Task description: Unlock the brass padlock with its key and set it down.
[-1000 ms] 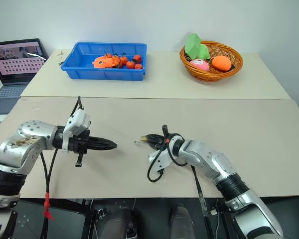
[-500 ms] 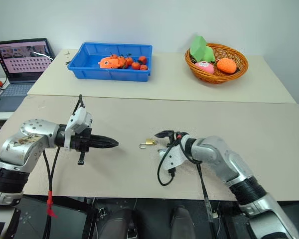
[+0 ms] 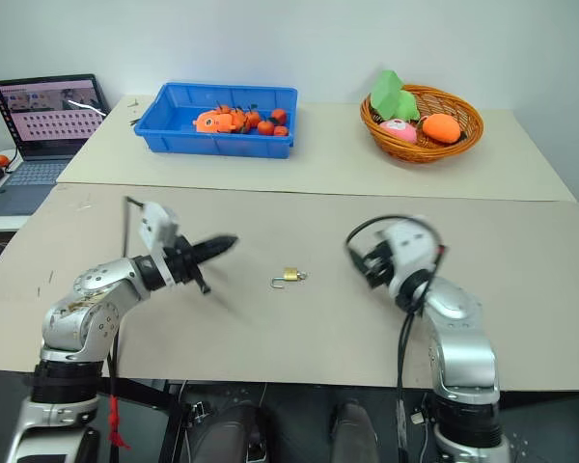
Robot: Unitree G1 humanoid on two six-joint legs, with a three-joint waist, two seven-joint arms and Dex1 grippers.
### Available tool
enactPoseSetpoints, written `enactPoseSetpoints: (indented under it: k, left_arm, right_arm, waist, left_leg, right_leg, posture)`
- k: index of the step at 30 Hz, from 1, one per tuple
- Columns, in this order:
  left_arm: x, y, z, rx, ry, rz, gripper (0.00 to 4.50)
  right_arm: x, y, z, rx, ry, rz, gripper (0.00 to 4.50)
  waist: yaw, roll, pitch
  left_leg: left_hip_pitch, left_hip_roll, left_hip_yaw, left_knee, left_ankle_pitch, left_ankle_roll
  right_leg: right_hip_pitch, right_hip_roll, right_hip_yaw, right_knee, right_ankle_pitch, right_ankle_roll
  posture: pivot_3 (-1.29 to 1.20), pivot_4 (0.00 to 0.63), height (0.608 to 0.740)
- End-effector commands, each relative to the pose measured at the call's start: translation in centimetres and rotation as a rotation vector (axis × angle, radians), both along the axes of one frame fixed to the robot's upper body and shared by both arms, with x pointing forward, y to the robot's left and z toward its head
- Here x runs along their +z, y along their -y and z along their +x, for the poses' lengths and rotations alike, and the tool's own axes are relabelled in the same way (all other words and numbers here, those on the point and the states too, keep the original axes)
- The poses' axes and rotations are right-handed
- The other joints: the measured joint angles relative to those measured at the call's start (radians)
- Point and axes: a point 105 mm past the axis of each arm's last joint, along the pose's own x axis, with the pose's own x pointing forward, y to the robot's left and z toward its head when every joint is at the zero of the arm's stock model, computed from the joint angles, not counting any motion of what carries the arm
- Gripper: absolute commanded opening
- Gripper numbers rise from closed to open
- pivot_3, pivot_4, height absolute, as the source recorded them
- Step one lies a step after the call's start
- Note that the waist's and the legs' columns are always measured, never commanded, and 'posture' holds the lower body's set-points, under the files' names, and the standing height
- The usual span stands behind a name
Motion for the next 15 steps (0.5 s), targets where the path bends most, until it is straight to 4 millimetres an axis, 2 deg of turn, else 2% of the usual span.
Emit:
enactPoseSetpoints:
  k: [1,4,6,9,15]
  left_arm:
    - [-1.3,-8.6,1.6,0.521,0.004,-0.041,0.0]
    - [-4.0,-13.6,1.8,0.767,-0.047,-0.112,0.0]
    - [-5.8,-15.2,1.7,0.817,-0.075,-0.091,0.0]
    - [-6.3,-15.8,1.8,0.811,-0.062,-0.08,0.0]
    - [-5.3,-15.8,1.7,0.78,0.008,-0.057,0.0]
  right_arm:
    - [0.2,4.7,-2.1,-0.36,0.033,-0.025,3.64]
    - [-0.5,5.6,-2.2,-0.421,0.032,-0.038,3.64]
    - [-0.9,5.9,-1.8,-0.413,0.025,-0.077,3.64]
    - [-1.5,6.3,-1.3,-0.38,0.004,-0.119,3.64]
    - [-2.2,7.3,-0.9,-0.358,-0.006,-0.159,3.64]
  waist:
    - [-0.003,0.0,-0.001]
    - [-0.012,0.0,-0.001]
    - [-0.018,0.0,-0.001]
    - [-0.018,0.001,-0.003]
    - [-0.019,0.002,-0.004]
  left_leg:
    - [0.001,0.0,0.001,-0.001,0.0,0.0]
    - [0.002,-0.002,0.001,-0.002,0.0,0.0]
    - [0.002,-0.003,0.002,-0.001,0.0,0.0]
    - [0.002,-0.003,0.001,-0.001,0.0,0.0]
    - [0.002,-0.002,0.002,-0.001,0.0,0.0]
  right_leg:
    - [0.0,0.0,0.001,0.0,0.0,0.0]
    - [0.0,0.0,0.001,0.0,0.0,0.0]
    - [-0.001,0.0,0.002,0.001,0.0,0.0]
    - [-0.001,-0.001,0.002,0.002,0.0,0.0]
    - [-0.001,0.0,0.002,0.002,-0.001,0.0]
  posture:
    - [0.0,0.15,0.664]
    - [0.0,0.15,0.664]
    - [0.0,0.15,0.664]
    - [0.0,0.15,0.664]
    - [0.0,0.15,0.664]
